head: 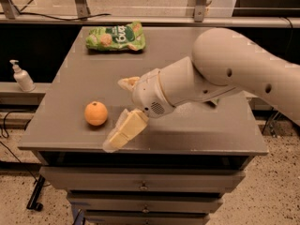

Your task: Move orange near green rice chip bag

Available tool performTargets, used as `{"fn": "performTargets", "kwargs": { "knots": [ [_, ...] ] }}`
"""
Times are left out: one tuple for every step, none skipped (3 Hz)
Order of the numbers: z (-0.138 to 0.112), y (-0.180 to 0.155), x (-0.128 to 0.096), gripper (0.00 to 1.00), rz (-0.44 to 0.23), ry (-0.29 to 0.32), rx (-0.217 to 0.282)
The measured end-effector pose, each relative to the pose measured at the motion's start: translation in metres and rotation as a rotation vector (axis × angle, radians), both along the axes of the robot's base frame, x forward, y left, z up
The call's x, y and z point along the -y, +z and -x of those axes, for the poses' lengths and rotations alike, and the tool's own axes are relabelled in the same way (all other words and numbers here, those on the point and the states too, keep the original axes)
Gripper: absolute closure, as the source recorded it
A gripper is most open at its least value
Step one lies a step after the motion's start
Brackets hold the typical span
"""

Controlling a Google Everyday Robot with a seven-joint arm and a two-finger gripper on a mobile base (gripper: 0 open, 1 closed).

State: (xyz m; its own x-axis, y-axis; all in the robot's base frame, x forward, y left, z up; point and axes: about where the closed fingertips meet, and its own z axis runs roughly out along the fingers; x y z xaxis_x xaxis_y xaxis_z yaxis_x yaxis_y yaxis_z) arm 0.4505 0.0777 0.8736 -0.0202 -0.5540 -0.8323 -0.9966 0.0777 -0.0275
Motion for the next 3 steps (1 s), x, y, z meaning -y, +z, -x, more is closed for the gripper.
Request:
{"fn": "performTargets", "kwargs": {
  "knots": [
    [-0.014,-0.002,-0.031,0.0,-0.055,-0.021,0.052],
    [-0.034,-0.006,-0.05,0.0,-0.082,-0.032,0.081],
    [-0.046,-0.013,-0.067,0.18,-0.101,-0.035,0.087]
  ]
}}
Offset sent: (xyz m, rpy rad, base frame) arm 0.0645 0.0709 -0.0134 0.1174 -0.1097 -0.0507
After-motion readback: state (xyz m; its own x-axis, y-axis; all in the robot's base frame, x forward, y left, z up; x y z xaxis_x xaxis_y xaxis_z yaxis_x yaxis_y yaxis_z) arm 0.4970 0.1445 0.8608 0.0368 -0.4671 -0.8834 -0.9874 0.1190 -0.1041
